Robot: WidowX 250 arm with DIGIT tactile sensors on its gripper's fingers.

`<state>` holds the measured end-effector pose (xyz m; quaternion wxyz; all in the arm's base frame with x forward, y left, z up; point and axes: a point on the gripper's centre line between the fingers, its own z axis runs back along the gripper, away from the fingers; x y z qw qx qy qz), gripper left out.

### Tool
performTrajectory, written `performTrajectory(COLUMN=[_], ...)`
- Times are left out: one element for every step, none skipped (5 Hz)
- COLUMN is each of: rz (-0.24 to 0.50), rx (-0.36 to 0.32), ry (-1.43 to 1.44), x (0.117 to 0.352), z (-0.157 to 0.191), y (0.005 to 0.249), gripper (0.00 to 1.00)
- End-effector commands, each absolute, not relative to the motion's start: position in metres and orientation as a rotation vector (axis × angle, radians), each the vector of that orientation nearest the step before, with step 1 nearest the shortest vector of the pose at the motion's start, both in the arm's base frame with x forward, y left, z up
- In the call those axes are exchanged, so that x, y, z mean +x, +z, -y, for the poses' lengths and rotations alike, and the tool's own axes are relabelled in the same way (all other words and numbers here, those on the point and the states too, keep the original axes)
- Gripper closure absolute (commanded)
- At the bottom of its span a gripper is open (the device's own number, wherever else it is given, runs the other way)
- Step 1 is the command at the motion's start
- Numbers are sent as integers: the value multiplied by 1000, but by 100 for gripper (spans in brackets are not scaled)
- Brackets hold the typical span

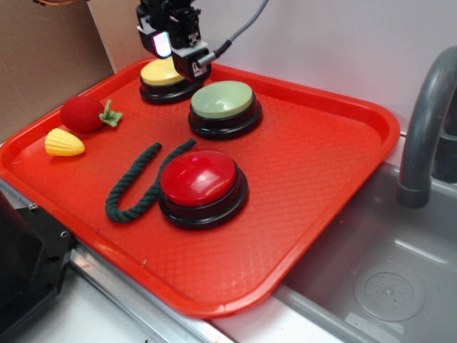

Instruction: Push the green button.

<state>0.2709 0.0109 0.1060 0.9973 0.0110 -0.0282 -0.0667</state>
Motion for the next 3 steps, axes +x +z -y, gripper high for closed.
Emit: performTrajectory(rz=[177, 185, 190], rx=[34, 34, 31], ry=[-148, -148, -154], x=[274, 273, 268], z=[-4, -4, -1], y=[138, 142, 147], gripper=[0, 0, 0])
